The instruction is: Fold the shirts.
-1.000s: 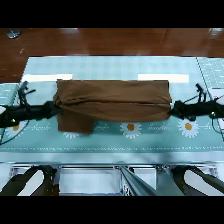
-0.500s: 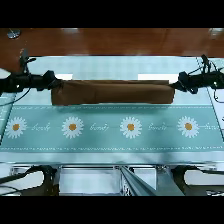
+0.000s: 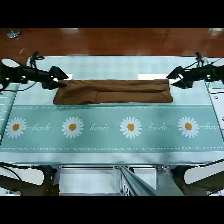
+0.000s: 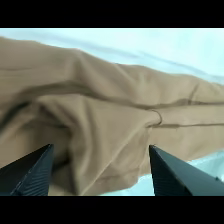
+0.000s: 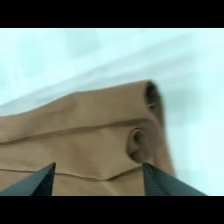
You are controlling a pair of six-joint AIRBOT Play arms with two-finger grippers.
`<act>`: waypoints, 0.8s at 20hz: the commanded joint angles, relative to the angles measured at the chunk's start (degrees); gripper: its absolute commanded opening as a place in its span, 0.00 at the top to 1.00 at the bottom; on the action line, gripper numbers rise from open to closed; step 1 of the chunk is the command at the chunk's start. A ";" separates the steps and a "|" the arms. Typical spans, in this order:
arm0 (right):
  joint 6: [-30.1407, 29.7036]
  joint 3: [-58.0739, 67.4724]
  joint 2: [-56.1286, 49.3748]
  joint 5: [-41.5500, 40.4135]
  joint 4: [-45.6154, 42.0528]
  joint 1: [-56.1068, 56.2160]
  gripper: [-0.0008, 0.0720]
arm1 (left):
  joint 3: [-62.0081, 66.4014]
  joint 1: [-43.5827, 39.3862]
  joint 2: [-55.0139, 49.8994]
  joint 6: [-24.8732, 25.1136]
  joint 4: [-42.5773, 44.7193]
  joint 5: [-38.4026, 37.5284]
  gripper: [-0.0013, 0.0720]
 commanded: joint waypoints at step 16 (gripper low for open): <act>1.60 2.62 -7.87 11.61 -2.45 6.14 0.95 | 3.61 -4.92 10.47 -5.35 13.22 3.89 0.03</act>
